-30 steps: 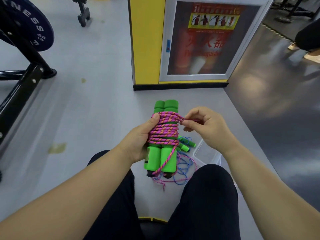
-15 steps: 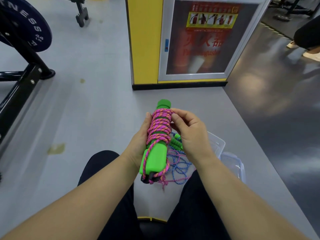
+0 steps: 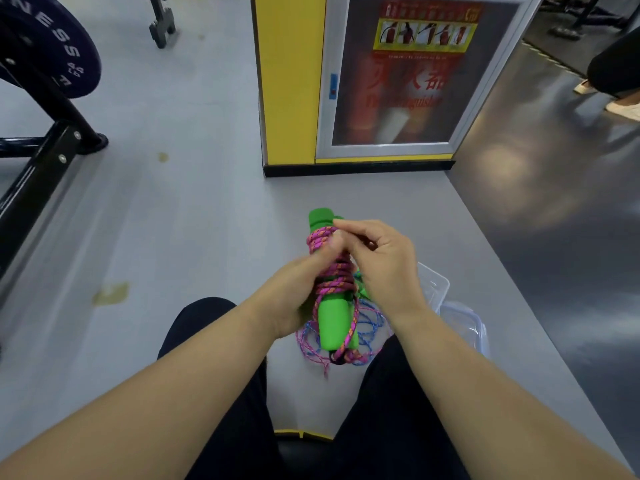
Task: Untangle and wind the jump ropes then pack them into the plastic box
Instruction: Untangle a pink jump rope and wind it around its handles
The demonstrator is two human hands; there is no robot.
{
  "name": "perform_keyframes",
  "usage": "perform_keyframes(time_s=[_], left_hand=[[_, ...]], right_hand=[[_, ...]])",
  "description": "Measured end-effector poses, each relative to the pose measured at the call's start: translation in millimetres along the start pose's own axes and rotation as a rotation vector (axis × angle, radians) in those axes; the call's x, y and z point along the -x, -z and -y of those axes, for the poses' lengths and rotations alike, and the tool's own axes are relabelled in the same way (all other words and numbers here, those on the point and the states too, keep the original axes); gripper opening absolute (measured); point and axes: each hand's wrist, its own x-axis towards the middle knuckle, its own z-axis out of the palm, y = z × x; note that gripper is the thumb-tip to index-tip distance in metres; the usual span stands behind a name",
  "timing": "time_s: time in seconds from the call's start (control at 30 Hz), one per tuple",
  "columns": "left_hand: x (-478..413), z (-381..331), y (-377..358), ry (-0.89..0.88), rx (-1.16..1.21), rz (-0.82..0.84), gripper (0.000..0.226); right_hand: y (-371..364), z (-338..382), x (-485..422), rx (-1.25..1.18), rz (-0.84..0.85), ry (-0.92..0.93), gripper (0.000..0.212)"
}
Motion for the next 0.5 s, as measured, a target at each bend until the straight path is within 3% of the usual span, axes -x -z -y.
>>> perform_keyframes(time_s=[0.1,0.2,0.37,0.5], left_hand=[[3,-1,12,-0.048,-0.052,0.064,0.04],[6,-6,17,-0.045,-0.019,0.184,0.053],[7,-12,11,-0.049,0.063,0.301,0.075],[11,-15,11,-0.009,0.057,0.243,0.063]], right_hand=[[17,5,-10,-0.03,0.192,0.006,0.026],[31,10,-20,-0.001,0.277,0.05,0.027],[31,12,-27,0.251,0.122,0.39,0.012],[26,8,-23,0.452,0.106,0.559,0.016]])
